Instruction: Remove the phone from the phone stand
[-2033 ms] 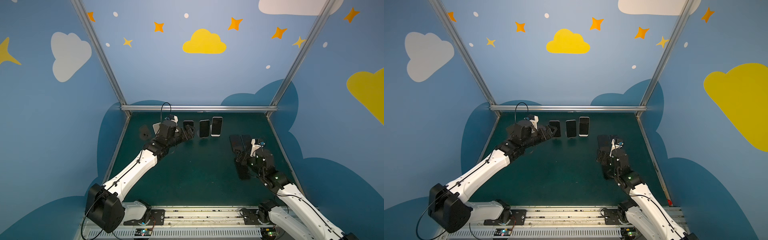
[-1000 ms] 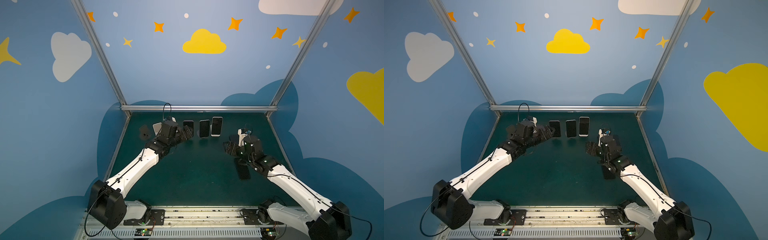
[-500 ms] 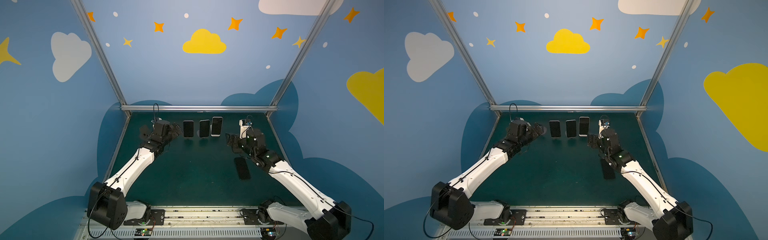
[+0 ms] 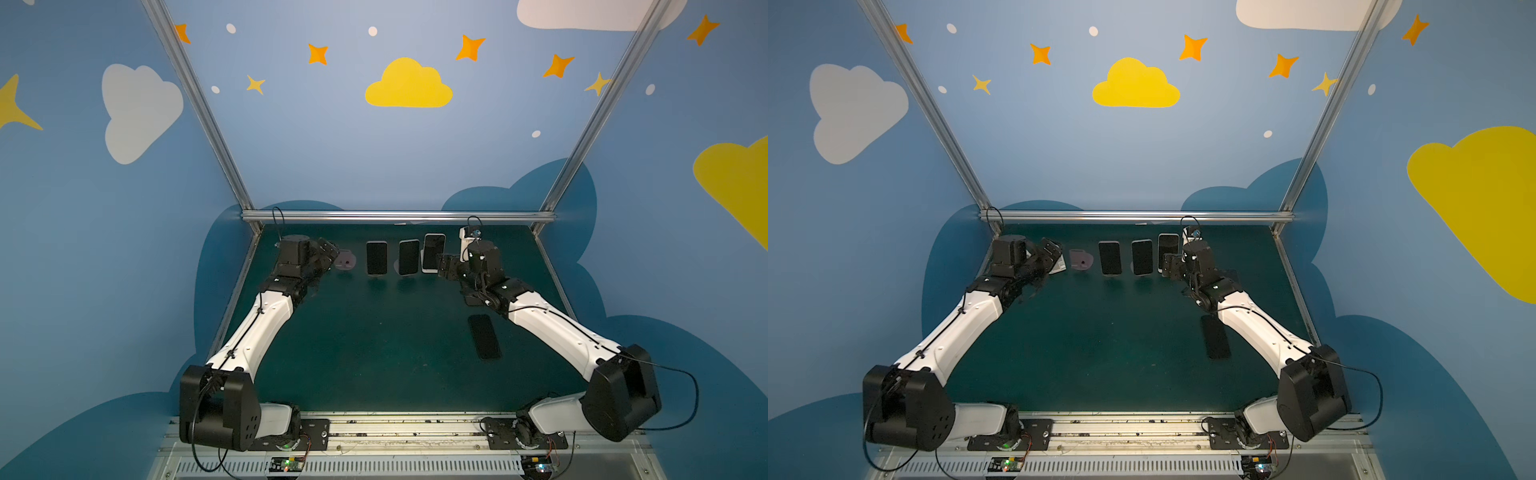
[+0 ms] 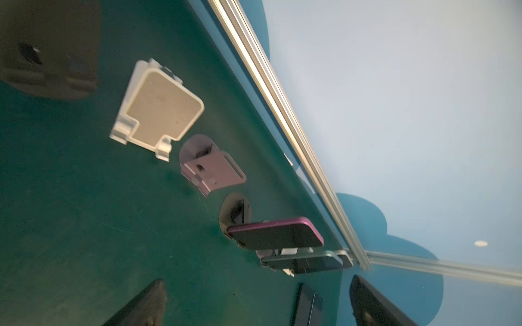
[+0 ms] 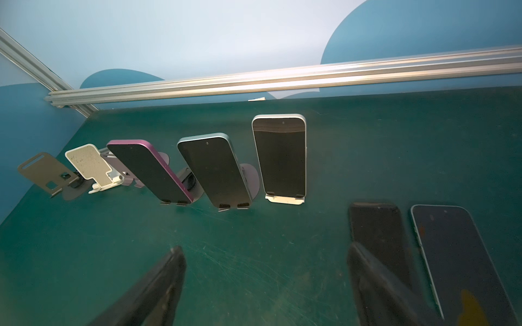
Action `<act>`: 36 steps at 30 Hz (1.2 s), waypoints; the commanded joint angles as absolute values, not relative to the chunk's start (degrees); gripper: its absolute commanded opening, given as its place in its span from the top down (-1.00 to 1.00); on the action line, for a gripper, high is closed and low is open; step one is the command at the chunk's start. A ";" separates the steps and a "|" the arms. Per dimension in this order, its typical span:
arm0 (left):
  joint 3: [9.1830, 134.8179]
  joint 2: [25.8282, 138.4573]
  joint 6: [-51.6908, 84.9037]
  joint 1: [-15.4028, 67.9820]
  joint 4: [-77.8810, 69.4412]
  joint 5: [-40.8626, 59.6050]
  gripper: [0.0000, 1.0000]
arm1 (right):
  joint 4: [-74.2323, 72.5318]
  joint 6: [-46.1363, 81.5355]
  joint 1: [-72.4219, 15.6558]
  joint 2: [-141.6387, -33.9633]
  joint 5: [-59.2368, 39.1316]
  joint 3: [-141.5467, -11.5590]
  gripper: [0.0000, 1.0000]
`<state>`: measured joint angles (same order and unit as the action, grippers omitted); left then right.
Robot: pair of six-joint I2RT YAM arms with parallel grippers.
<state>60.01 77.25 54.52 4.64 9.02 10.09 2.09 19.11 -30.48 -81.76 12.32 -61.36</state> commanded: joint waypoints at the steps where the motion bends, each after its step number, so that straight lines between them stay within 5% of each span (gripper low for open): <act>1: 59.06 76.38 57.57 1.84 6.09 14.90 -1.00 | -3.35 21.35 -30.67 -82.78 11.00 -63.01 -0.78; 36: 60.21 78.23 53.95 7.35 0.71 22.86 -1.00 | 4.43 19.22 -31.46 -89.55 13.41 -77.44 -0.78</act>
<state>59.44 77.38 55.72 6.26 1.93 22.22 1.61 21.12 -31.16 -89.38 11.35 -75.64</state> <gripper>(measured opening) 0.997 0.891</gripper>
